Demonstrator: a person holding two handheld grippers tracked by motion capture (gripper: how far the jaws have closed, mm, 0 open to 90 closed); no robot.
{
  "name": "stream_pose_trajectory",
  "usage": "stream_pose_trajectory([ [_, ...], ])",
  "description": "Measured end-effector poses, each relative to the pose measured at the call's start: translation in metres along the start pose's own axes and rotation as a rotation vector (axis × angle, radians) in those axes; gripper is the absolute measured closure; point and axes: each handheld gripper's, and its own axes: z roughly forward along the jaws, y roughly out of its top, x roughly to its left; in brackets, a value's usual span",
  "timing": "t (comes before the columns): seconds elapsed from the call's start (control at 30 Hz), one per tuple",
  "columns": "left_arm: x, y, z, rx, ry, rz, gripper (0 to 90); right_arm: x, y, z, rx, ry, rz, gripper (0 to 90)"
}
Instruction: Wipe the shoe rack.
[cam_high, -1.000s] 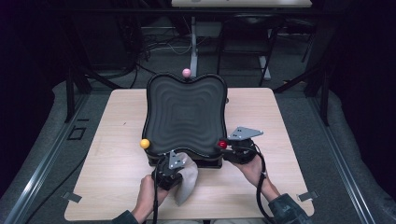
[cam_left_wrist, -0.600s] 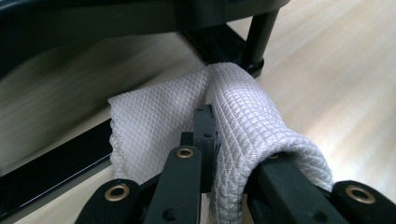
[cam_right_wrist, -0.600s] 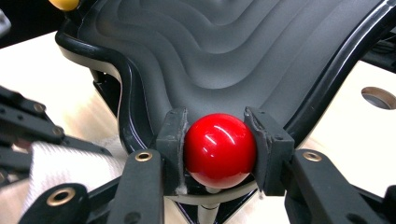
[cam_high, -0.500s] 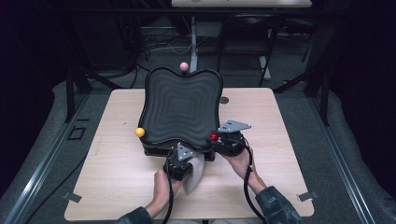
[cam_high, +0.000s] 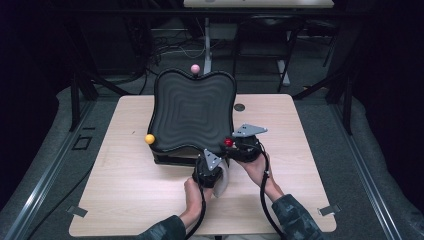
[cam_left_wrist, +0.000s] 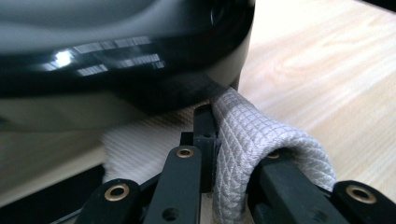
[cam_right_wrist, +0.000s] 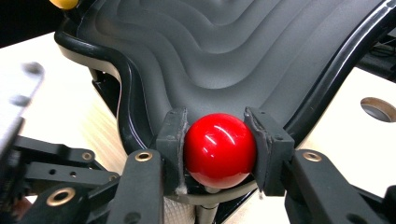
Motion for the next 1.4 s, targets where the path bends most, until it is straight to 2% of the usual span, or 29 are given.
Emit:
stream_pose_trajectory([
  [0.07,0.0,0.001,-0.002,-0.025,-0.003,-0.008,85.4,0.0,0.0,0.0,0.0,0.0,0.004,60.2],
  [0.17,-0.002,0.001,-0.001,-0.025,-0.011,0.0,85.4,-0.001,0.0,0.0,0.0,0.002,0.004,60.2],
  [0.27,-0.002,-0.001,0.008,0.008,-0.019,-0.004,85.5,-0.001,0.0,0.0,0.0,0.005,0.002,60.2],
  [0.37,0.0,-0.005,0.018,0.07,-0.037,-0.014,85.5,-0.001,0.0,0.0,0.0,0.005,0.002,60.2],
  [0.43,-0.001,-0.008,0.022,0.09,-0.042,-0.014,85.5,-0.002,0.0,0.0,-0.003,0.01,0.002,60.2],
  [0.5,-0.002,-0.009,0.019,0.082,-0.04,-0.001,85.5,-0.002,0.0,0.0,-0.004,0.009,0.003,60.2],
  [0.6,-0.005,-0.003,0.009,0.027,-0.033,0.023,85.4,-0.002,0.0,0.0,-0.004,0.01,0.004,60.2],
  [0.67,-0.008,0.002,0.003,-0.008,-0.033,0.024,85.4,-0.002,0.0,0.0,-0.005,0.011,0.002,60.1],
  [0.73,-0.01,0.005,0.0,-0.029,-0.029,0.041,85.3,-0.002,0.0,0.0,-0.004,0.01,0.002,60.2],
  [0.83,-0.01,0.003,0.005,-0.006,-0.045,0.037,85.3,-0.002,0.0,0.0,-0.004,0.01,0.003,60.2],
  [0.93,-0.009,-0.003,0.016,0.052,-0.061,0.039,85.3,-0.002,0.0,0.0,-0.001,0.008,0.004,60.2],
  [1.0,-0.009,-0.008,0.019,0.073,-0.069,0.028,85.3,-0.002,0.0,0.0,-0.002,0.013,0.001,60.2],
  [1.13,-0.008,-0.012,0.014,0.063,-0.058,0.048,85.2,-0.002,0.0,-0.001,0.004,0.013,-0.001,60.2],
  [1.23,-0.005,-0.013,0.014,0.044,-0.045,0.039,84.8,-0.002,0.0,-0.001,0.004,0.014,0.0,60.2],
  [1.4,-0.003,-0.019,0.021,0.064,0.002,0.06,84.8,-0.002,0.0,-0.001,0.003,0.007,-0.001,60.2],
])
